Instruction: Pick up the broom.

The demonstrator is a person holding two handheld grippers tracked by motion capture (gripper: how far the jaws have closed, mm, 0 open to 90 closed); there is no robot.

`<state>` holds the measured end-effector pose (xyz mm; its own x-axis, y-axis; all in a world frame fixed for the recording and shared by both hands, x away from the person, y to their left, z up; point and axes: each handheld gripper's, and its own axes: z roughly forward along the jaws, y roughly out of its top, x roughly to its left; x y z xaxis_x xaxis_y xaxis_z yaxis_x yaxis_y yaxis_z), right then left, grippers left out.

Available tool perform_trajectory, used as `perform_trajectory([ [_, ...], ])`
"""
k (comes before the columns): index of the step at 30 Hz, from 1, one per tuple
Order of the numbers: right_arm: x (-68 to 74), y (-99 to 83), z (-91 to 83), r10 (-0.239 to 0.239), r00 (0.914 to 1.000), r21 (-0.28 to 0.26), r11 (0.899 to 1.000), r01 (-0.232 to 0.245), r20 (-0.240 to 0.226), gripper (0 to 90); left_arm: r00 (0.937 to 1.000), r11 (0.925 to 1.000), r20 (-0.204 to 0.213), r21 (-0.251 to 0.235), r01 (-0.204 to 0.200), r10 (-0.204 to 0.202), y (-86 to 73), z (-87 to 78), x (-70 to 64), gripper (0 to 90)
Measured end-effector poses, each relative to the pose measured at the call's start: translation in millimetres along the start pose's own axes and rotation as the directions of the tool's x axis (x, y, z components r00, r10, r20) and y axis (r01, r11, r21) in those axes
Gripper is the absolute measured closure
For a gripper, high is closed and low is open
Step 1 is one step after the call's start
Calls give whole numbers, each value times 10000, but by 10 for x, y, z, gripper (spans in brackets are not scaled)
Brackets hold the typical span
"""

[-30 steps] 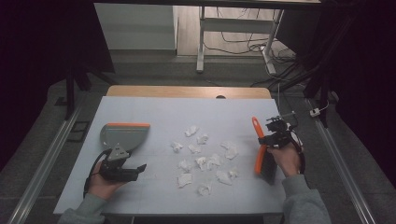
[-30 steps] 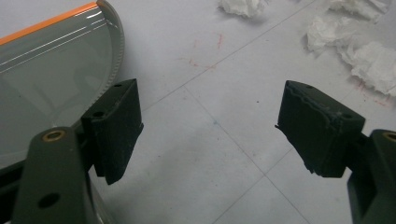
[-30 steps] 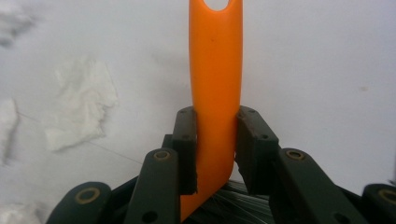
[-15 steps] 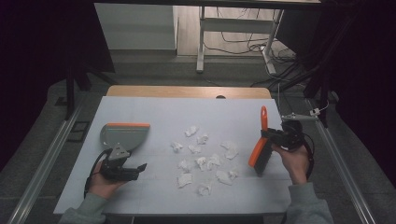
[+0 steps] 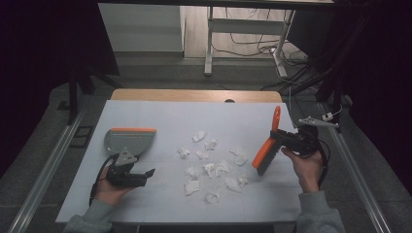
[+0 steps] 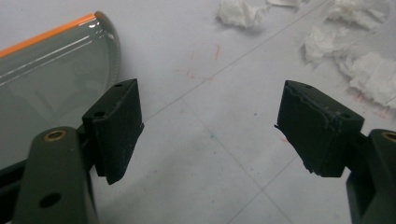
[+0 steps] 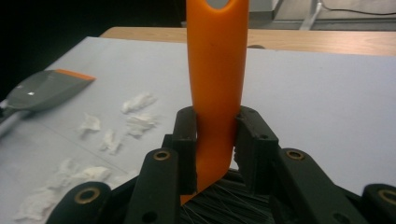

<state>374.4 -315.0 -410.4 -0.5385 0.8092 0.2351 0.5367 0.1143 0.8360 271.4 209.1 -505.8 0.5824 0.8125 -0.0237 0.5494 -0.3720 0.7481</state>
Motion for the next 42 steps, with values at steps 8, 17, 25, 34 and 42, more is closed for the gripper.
perform_trajectory([
  [8, 88, 1, 64, 402, 9971, -376, 9984, -427, -642, 708, 9987, 9989, 270, -195, -434, 439, 147, 66, -160, 235],
  [17, 229, 11, 154, 462, 9902, -611, 9966, -546, -1316, 708, 9910, 9935, 895, -650, -937, 993, 408, 186, -423, 244],
  [25, 433, 11, 230, 439, 9852, -823, 9949, -582, -1656, 708, 9806, 9892, 1433, -796, -1231, 1336, 609, 327, -621, 247],
  [34, 687, -78, 445, 613, 9742, -820, 9934, -808, -2171, 708, 9604, 9831, 2188, -989, -1541, 1725, 828, 492, -906, 249],
  [42, 866, -130, 590, 880, 9686, -1160, 9863, -1175, -2326, 707, 9512, 9810, 2441, -916, -1712, 1888, 911, 664, -1102, 259],
])
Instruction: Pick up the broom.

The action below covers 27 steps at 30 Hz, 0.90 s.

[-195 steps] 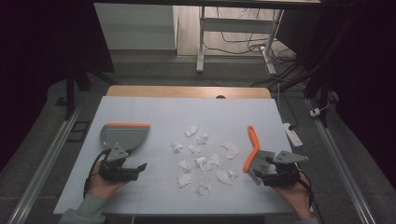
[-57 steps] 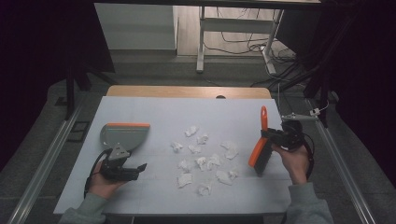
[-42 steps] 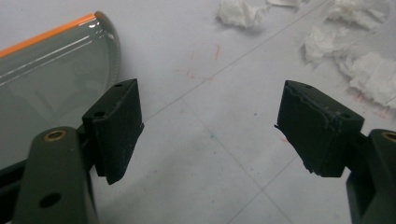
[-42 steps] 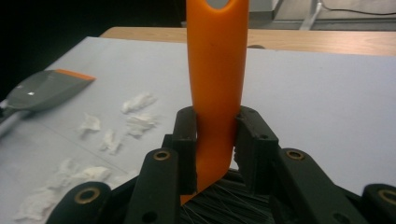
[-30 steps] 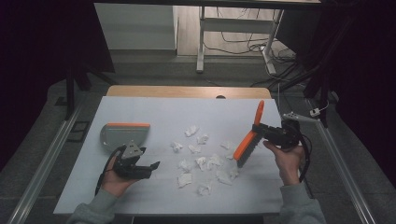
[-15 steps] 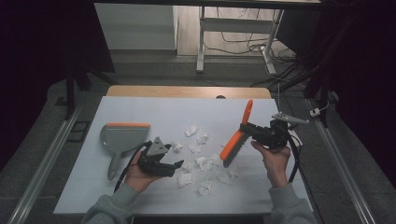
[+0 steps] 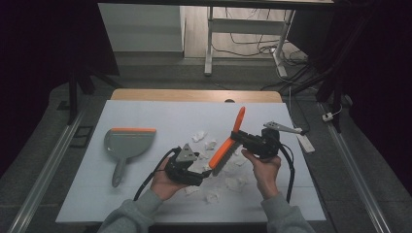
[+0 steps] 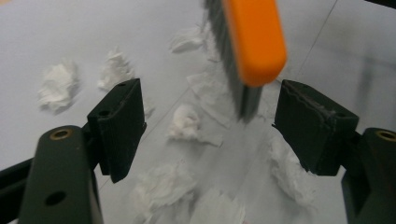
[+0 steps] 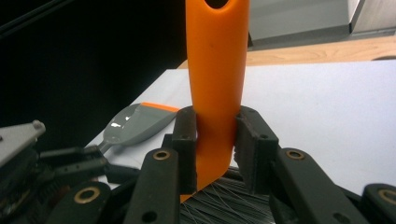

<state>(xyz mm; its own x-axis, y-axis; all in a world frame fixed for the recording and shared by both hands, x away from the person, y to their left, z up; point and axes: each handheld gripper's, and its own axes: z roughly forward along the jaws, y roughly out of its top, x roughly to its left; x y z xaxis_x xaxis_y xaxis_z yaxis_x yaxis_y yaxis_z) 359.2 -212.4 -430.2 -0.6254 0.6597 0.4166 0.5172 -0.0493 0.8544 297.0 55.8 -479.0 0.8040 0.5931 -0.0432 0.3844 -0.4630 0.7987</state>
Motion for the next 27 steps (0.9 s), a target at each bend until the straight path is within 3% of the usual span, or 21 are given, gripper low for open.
perform_trajectory([
  [3, 27, -24, 37, 67, 9999, -9, 10000, -67, -93, 707, 9999, 9999, -146, -114, -91, 90, 7, 65, -17, 299],
  [7, 29, -99, 84, 701, 9968, -128, 9974, -706, -377, 707, 10000, 9998, 1, -220, -33, 33, 5, 140, -17, 388],
  [13, 79, -157, 116, 873, 9955, -380, 9953, -887, -378, 706, 9999, 9993, -110, -350, 107, -111, -9, 169, 7, 650],
  [15, 97, -163, 120, 1023, 9931, -439, 9935, -1048, -572, 706, 9993, 9987, -277, -450, 234, -247, -28, 143, 54, 747],
  [19, 90, -184, 128, 1226, 9897, -390, 9913, -1257, -736, 706, 9986, 9988, -398, -356, 323, -337, -36, 96, 121, 771],
  [27, 86, -168, 144, 967, 9893, -293, 9945, -1005, -1091, 687, 9992, 9992, -362, -382, 136, -150, -24, -1, 153, 790],
])
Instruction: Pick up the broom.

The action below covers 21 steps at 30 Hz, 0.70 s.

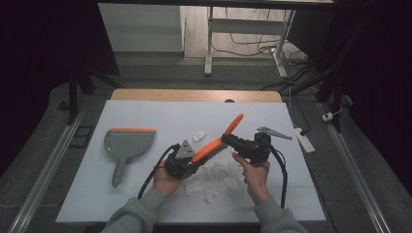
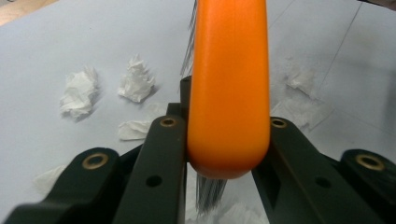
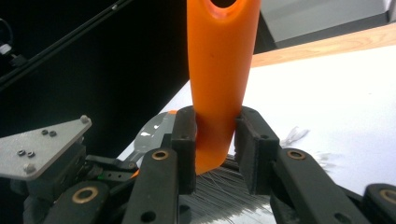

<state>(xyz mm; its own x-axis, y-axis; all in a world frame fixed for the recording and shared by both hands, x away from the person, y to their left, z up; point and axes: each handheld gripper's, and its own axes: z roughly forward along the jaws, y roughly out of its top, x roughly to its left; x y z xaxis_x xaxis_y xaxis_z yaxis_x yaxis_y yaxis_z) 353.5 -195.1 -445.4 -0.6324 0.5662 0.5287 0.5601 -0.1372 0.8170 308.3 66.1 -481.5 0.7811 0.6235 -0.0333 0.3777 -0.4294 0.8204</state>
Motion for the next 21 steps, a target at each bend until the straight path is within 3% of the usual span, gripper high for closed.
perform_trajectory([
  [7, -21, 66, -63, -645, 9978, 224, 9976, 649, -171, 530, 9994, 9991, -9, -234, 345, -345, -3, -232, 204, 797],
  [13, -59, 104, -116, -977, 9951, 551, 9936, 985, -177, 491, 9998, 9997, 65, -187, 173, -171, -9, -369, 293, 800],
  [16, -10, 120, -125, -1737, 9847, 999, 9796, 1744, -158, 486, 9995, 9998, 303, 144, -102, 98, -2, -438, 331, 800],
  [17, -10, 120, -125, -1737, 9847, 999, 9796, 1744, -158, 486, 9995, 9998, 303, 144, -102, 98, -2, -438, 331, 800],
  [18, 38, 133, -129, -2300, 9730, 1359, 9635, 2308, -216, 479, 9992, 9996, 376, 242, -157, 148, 2, -450, 339, 799],
  [20, 96, 152, -138, -2934, 9554, 1715, 9401, 2947, -331, 470, 9978, 9975, 613, 643, -292, 253, 10, -461, 358, 799],
  [21, 96, 152, -138, -2934, 9554, 1715, 9401, 2947, -331, 470, 9978, 9975, 613, 643, -292, 253, 10, -461, 358, 799],
])
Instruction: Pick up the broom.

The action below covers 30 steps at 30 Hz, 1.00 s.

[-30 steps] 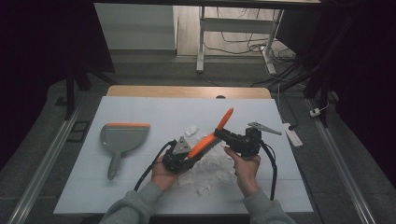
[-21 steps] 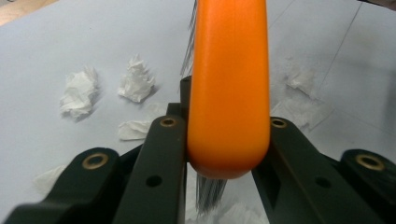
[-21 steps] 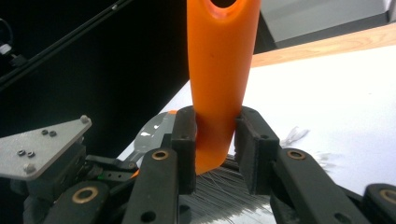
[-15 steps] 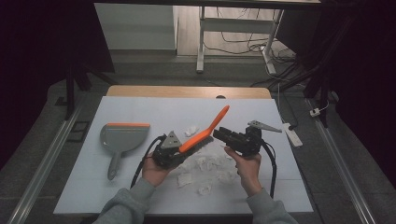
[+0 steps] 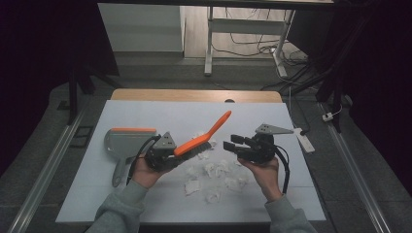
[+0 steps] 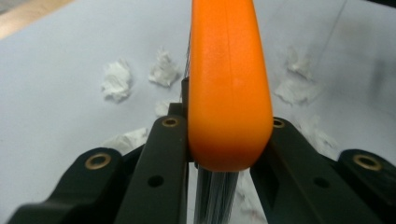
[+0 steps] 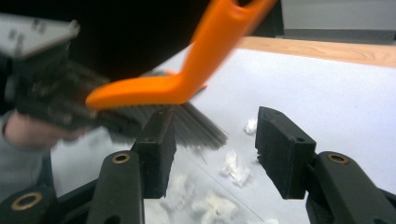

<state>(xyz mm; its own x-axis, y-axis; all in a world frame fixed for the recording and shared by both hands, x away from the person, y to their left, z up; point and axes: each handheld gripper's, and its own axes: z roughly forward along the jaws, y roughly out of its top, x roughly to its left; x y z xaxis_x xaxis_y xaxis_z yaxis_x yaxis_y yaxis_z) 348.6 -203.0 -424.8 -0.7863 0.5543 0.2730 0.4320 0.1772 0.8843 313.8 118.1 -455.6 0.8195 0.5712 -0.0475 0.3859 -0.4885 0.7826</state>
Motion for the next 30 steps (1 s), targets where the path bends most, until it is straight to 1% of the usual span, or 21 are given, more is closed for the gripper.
perform_trajectory([
  [1, 59, 39, -17, -688, 9976, 394, 9968, 689, -34, 438, 10000, 9999, 17, 140, -60, 60, -1, 5, -3, 799],
  [3, 125, 77, -36, -1453, 9892, 901, 9851, 1465, -202, 412, 9998, 9985, 66, 500, -214, 211, 0, 22, -16, 800],
  [5, 212, 108, -46, -2263, 9740, 1340, 9650, 2252, -78, 379, 9986, 9941, 262, 972, -479, 456, 7, 62, -45, 800],
  [6, 253, 119, -45, -2603, 9655, 1564, 9533, 2585, -94, 369, 9986, 9941, 262, 972, -479, 456, 7, 62, -45, 800],
  [7, 253, 119, -45, -2603, 9655, 1564, 9533, 2585, -94, 369, 9980, 9922, 328, 1104, -579, 546, 12, 77, -64, 800],
  [8, 292, 128, -40, -2917, 9565, 1820, 9401, 2883, -83, 368, 9969, 9895, 396, 1246, -730, 686, 18, 92, -85, 800],
  [9, 356, 137, -17, -3376, 9403, 2225, 9142, 3386, -438, 367, 9948, 9851, 485, 1429, -961, 900, 27, 104, -104, 802],
  [10, 356, 137, -17, -3376, 9403, 2225, 9142, 3386, -438, 367, 9926, 9809, 567, 1566, -1150, 1073, 37, 121, -129, 802],
  [11, 383, 137, -2, -3525, 9342, 2405, 9034, 3550, -546, 359, 9899, 9761, 682, 1703, -1346, 1246, 49, 136, -153, 801],
  [12, 425, 132, 34, -3878, 9197, 2725, 8800, 3890, -607, 346, 9875, 9721, 765, 1805, -1496, 1377, 61, 153, -177, 802],
  [13, 425, 132, 34, -3878, 9197, 2725, 8800, 3890, -607, 346, 9854, 9687, 852, 1886, -1612, 1474, 70, 171, -202, 802],
  [15, 458, 117, 80, -4187, 9053, 3119, 8527, 4191, -718, 344, 9810, 9611, 989, 2055, -1845, 1672, 84, 200, -245, 803],
  [18, 464, 105, 105, -4200, 9028, 3323, 8417, 4256, -924, 360, 9738, 9504, 1143, 2222, -2177, 1964, 93, 232, -302, 803],
  [21, 439, 75, 152, -4155, 9004, 3724, 8212, 4324, -1292, 364, 9651, 9389, 1246, 2320, -2541, 2304, 106, 254, -374, 803],
  [23, 405, 32, 210, -4091, 9012, 4273, 7958, 4291, -1431, 363, 9593, 9313, 1302, 2383, -2756, 2505, 125, 260, -421, 803],
  [24, 405, 32, 210, -4091, 9012, 4273, 7958, 4291, -1431, 363, 9565, 9276, 1312, 2408, -2856, 2605, 135, 259, -441, 803],
  [25, 404, 1, 244, -4178, 8946, 4557, 7729, 4416, -1584, 375, 9541, 9253, 1346, 2404, -2933, 2674, 145, 258, -457, 803],
  [26, 404, 1, 244, -4178, 8946, 4557, 7729, 4416, -1584, 375, 9527, 9243, 1371, 2392, -2974, 2711, 151, 256, -472, 803],
  [27, 409, -22, 272, -4207, 8901, 4835, 7508, 4501, -1753, 384, 9506, 9224, 1397, 2384, -3039, 2771, 158, 252, -482, 803],
  [28, 409, -22, 272, -4207, 8901, 4835, 7508, 4501, -1753, 384, 9495, 9219, 1413, 2363, -3071, 2801, 162, 249, -492, 803],
  [30, 420, -53, 308, -4345, 8784, 5120, 7182, 4712, -1989, 429, 9460, 9191, 1461, 2334, -3173, 2895, 166, 241, -501, 803],
])
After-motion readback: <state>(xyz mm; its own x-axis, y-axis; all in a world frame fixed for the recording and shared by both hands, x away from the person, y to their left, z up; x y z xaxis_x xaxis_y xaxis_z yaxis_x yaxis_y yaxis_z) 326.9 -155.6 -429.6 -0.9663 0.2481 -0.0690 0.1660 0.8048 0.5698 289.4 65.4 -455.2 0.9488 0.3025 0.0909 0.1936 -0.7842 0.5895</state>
